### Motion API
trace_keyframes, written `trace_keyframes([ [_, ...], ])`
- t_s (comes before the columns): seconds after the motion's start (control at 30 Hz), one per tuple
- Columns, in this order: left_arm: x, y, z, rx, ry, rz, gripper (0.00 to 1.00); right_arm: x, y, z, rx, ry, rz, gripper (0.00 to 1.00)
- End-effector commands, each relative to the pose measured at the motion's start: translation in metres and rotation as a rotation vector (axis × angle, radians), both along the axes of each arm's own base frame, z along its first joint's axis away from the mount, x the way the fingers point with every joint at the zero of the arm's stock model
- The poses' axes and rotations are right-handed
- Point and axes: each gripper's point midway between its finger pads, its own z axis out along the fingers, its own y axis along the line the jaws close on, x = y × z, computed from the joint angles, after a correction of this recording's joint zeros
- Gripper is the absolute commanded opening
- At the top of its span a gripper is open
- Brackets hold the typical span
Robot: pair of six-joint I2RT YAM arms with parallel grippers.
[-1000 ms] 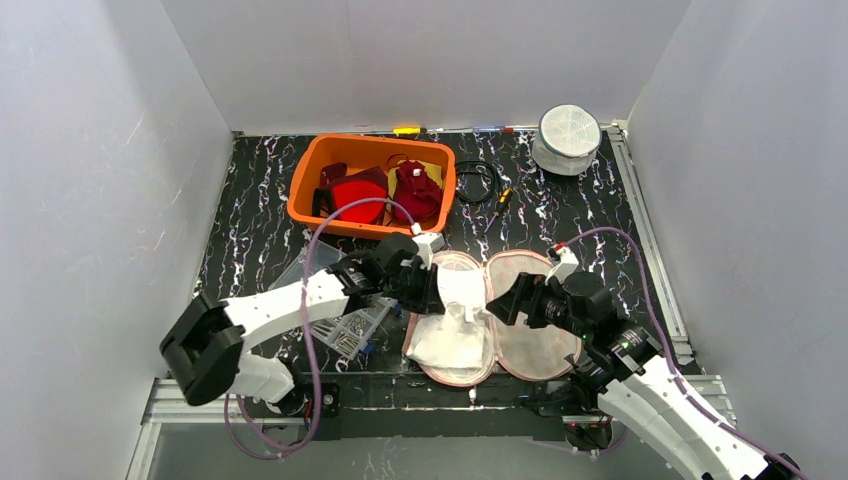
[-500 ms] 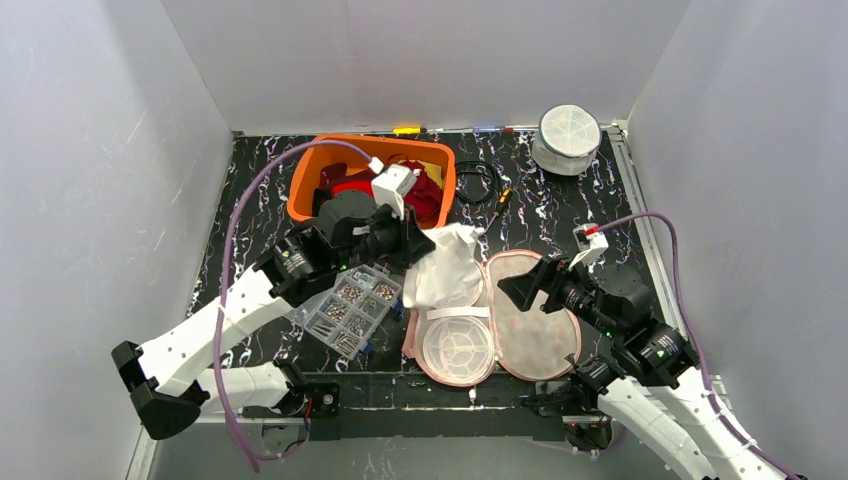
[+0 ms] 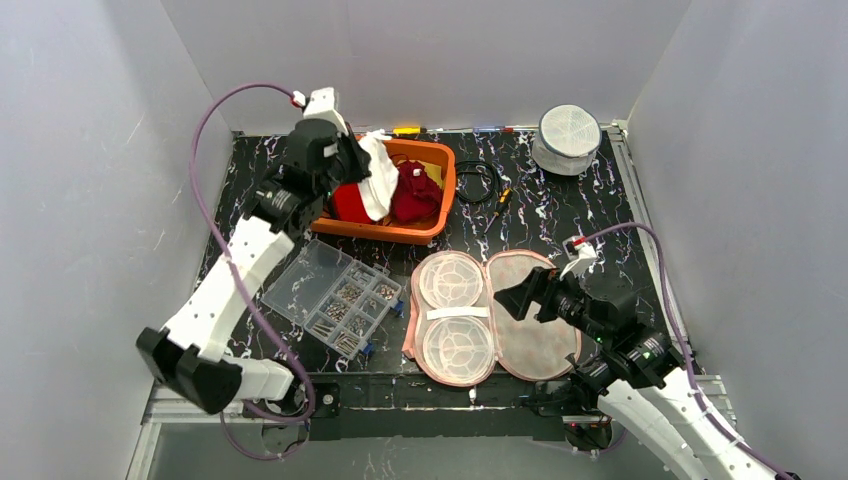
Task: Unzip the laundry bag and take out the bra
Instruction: Place the bra in the bin.
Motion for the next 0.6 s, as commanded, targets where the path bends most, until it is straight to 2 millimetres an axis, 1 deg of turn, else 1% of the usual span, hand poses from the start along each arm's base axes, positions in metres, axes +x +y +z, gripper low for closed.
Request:
trace_keyframes([
  [0.0,0.048,0.007,0.022,-0.133,-0.07,0.015,0.0,0.001,0.01,0.001,0.058,-0.021,0.031,0.98],
  [0.03,0.059,0.006,0.024,-0.128,-0.087,0.007,0.0,0.0,0.01,-0.001,0.056,-0.016,0.034,0.98],
  [0.07,0.073,0.004,0.021,-0.113,-0.089,0.003,0.0,0.0,0.011,-0.005,0.054,-0.009,0.041,0.98],
  [0.13,0.092,0.0,0.02,-0.101,-0.087,-0.007,0.0,-0.001,0.012,-0.01,0.051,0.0,0.047,0.98],
  [0.2,0.109,-0.006,0.013,-0.086,-0.079,-0.039,0.0,-0.002,0.012,-0.015,0.05,0.002,0.049,0.98],
  [0.27,0.124,-0.008,-0.006,-0.062,-0.049,-0.032,0.0,-0.003,0.012,-0.019,0.05,0.003,0.047,0.98],
  [0.4,0.145,-0.008,-0.06,-0.065,0.048,-0.012,0.0,-0.004,0.009,-0.023,0.04,-0.003,0.044,0.97],
  [0.43,0.148,-0.007,-0.073,-0.07,0.069,-0.006,0.0,-0.004,0.008,-0.024,0.036,-0.004,0.043,0.97],
  [0.5,0.147,-0.014,-0.096,-0.094,0.115,-0.033,0.0,-0.003,0.008,-0.027,0.029,-0.005,0.041,0.97],
  [0.57,0.144,-0.016,-0.121,-0.1,0.155,-0.036,0.0,-0.002,0.01,-0.029,0.029,-0.002,0.05,0.98],
])
